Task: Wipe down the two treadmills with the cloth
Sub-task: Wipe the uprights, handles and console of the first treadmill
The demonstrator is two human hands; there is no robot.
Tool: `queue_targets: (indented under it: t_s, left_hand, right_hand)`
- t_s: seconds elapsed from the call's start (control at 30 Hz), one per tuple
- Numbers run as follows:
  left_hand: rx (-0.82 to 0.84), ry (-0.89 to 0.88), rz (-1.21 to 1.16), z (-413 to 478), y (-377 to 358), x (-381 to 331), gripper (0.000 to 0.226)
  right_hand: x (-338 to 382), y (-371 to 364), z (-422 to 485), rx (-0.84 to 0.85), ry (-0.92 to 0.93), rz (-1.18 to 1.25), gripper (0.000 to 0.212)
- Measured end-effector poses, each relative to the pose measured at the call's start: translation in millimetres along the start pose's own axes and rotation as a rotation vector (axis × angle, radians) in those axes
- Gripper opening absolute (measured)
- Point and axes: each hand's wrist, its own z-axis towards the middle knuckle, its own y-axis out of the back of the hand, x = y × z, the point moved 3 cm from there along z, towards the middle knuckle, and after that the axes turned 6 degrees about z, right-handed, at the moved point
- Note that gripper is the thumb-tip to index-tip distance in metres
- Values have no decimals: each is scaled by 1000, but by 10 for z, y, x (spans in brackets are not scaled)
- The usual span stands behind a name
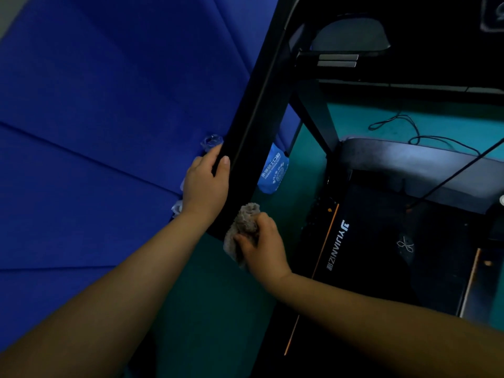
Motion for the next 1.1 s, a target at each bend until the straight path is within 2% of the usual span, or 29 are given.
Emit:
queue_targets:
  t_s: [0.13, 0.2, 0.3, 0.4, 0.5, 0.63, 0.77, 0.83, 0.97, 1.1]
  left_hand:
    - [4, 26, -18, 4, 10, -9, 43]
    - [3, 28, -1, 6, 16, -11, 43]
    - [-6, 10, 23, -26, 13, -43, 43]
    - [-22, 15, 43, -36, 24, -58, 43]
    - [-21, 12, 52, -39, 23, -71, 43]
    - [-34, -22, 21, -20, 11, -42, 42]
    - [-37, -35, 49, -27, -3, -20, 43]
    - [-44, -57, 33, -26, 0, -29, 43]
    - [-49, -93, 9, 15, -2, -9, 51]
    - [-40, -95, -8, 30, -37, 47, 55]
  right_hand:
    - [115, 121, 215, -195, 42, 122, 22]
    - [255, 78, 300, -172, 84, 140, 24]
    - [196, 49, 291, -84, 125, 38, 23]
    - [5, 189, 315, -25, 67, -90, 20]
    - [52, 518, 514, -182, 16, -116, 18]
    - [531, 987, 1002, -338, 183, -163, 36]
    - [1034, 1402, 1505, -424, 430, -327, 45]
    - [1189, 1618, 1784, -398, 489, -528, 45]
    - [1264, 1844, 2265, -340, 407, -855, 41]
    - [1398, 1552, 2530, -243, 436, -970, 35]
